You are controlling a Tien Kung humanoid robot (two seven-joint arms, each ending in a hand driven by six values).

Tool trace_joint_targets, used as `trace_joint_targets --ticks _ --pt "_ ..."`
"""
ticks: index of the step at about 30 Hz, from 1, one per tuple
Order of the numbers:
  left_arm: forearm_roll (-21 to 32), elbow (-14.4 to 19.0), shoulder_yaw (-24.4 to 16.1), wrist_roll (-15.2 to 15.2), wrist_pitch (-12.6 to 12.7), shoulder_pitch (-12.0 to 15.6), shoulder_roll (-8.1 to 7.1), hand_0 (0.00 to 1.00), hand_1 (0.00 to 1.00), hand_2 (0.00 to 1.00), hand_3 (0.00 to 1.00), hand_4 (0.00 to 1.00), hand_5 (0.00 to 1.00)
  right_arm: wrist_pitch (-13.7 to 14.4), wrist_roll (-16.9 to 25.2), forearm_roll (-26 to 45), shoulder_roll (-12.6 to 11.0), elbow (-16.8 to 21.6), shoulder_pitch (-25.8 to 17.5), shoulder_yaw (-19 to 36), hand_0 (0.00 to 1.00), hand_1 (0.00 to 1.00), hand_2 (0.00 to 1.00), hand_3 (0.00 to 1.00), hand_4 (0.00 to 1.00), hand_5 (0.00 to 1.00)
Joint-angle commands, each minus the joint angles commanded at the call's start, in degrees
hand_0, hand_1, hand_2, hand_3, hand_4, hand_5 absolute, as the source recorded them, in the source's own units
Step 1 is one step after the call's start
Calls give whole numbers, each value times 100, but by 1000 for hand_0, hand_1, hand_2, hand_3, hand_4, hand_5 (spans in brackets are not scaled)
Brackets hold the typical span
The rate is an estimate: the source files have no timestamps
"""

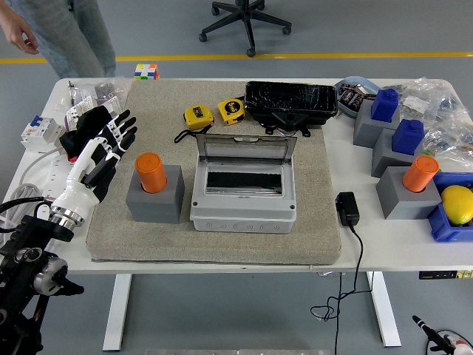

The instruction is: Fetch the battery,place it into the box,close the lid of the box

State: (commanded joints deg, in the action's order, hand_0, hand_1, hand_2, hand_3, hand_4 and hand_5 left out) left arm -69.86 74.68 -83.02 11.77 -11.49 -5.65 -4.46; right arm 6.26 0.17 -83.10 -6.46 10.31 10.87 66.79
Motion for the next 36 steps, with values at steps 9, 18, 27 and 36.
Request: trace_joint_targets --ticks 9,18,27,36 --pt "-7 -15 224 -9 99 32 48 916 996 998 998 998 566 0 -4 11 -3 0 -5 -33 855 793 779 836 998 998" --pt "-34 -176 274 -62 -5 16 19 854 909 929 950 998 582 0 -9 25 -12 0 -9 -81 855 793 778 835 998 998" --pt "-9 -289 311 0 37 -4 2 861 906 920 947 998 575 2 -2 89 -6 0 -23 -170 854 792 778 835 998 998" --pt "-27 -377 367 48 94 -148 -22 844 894 888 920 998 535 4 -3 90 -3 0 2 -146 854 793 778 836 998 998"
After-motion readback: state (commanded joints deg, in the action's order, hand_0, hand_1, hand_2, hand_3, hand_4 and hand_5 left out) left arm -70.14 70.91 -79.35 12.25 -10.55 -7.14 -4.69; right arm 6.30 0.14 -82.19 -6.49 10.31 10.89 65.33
